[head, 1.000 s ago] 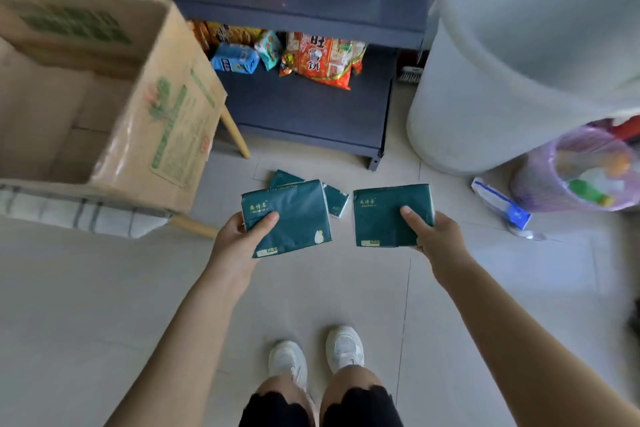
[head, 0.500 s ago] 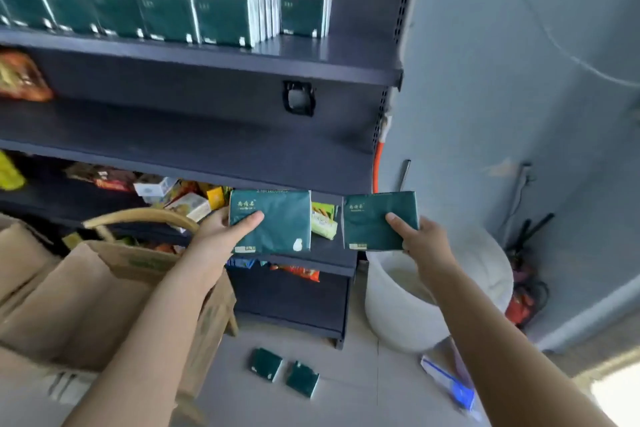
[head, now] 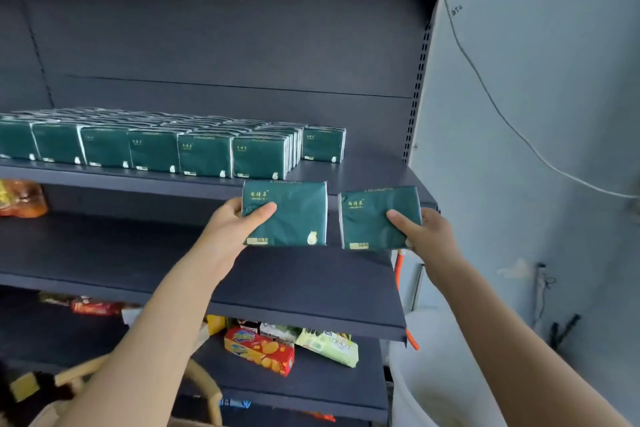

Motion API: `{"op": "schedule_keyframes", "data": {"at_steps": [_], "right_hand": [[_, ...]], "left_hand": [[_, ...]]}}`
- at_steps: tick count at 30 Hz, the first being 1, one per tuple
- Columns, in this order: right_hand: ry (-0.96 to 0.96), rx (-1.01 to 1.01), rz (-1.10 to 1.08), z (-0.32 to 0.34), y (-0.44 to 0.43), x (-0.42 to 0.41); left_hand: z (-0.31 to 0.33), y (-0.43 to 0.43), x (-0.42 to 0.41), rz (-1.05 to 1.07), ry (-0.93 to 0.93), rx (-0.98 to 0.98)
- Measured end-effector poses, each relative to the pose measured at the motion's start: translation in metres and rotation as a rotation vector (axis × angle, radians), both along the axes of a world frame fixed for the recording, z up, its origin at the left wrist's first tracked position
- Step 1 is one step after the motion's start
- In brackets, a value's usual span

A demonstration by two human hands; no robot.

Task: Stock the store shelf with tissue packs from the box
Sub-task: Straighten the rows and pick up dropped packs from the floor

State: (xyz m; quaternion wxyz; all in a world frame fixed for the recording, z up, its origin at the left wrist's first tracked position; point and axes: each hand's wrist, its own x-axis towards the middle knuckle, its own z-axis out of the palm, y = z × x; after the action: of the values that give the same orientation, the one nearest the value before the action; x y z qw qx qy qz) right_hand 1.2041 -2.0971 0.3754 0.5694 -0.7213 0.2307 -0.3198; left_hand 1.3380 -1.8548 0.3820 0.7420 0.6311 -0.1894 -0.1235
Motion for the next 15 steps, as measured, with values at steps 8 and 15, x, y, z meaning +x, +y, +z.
{"op": "schedule_keyframes", "data": {"at_steps": [8, 15], "right_hand": [[-0.055, -0.049, -0.068, 0.052, -0.022, 0.117], [-0.002, -0.037, -0.172, 0.052, -0.068, 0.234]], "left_hand": [[0.045, -0.017, 0.082, 0.052, -0.123, -0.023], [0.059, -0.03, 0.132, 0.18, -0.293, 0.07]]}}
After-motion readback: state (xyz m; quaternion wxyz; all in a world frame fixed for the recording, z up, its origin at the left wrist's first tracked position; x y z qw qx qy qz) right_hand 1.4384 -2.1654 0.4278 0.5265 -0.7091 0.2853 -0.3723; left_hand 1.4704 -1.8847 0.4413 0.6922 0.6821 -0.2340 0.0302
